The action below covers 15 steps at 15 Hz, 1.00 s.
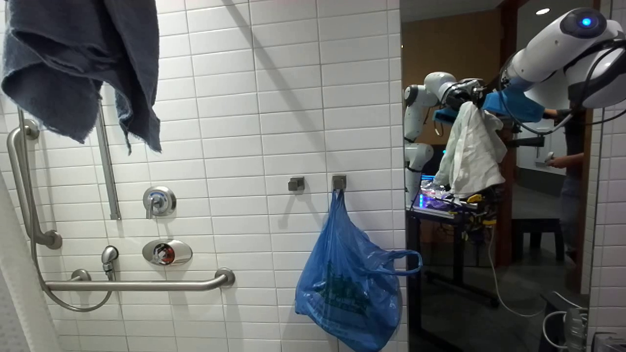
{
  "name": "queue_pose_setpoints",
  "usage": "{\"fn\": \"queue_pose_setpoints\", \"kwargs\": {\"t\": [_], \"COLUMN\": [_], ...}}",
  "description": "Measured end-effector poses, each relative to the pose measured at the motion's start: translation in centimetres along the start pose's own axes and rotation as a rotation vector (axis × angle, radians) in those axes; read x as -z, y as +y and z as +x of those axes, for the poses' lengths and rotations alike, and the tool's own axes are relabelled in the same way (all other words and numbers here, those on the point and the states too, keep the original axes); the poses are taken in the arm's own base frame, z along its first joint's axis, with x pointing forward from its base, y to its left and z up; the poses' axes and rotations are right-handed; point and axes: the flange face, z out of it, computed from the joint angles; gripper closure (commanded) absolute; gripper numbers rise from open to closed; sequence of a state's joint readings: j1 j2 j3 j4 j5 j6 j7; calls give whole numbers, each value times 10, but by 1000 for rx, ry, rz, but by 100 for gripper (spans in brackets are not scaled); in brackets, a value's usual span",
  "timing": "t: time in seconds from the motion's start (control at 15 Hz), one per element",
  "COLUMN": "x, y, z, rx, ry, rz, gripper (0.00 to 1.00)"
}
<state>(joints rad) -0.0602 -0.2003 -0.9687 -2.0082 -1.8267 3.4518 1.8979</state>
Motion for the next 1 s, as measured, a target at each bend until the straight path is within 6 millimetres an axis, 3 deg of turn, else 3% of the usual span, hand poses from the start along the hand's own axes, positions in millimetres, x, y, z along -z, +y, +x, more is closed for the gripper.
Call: {"fn": "queue_pose_setpoints", "kwargs": {"t": [0.53,1.0], "x": [-6,-29], "y": [-9,-29], "z": [-8,-46], "rx": [-20,11], "ry": [-22,-113], "rz": [2,-8], "gripper": [99,99]}}
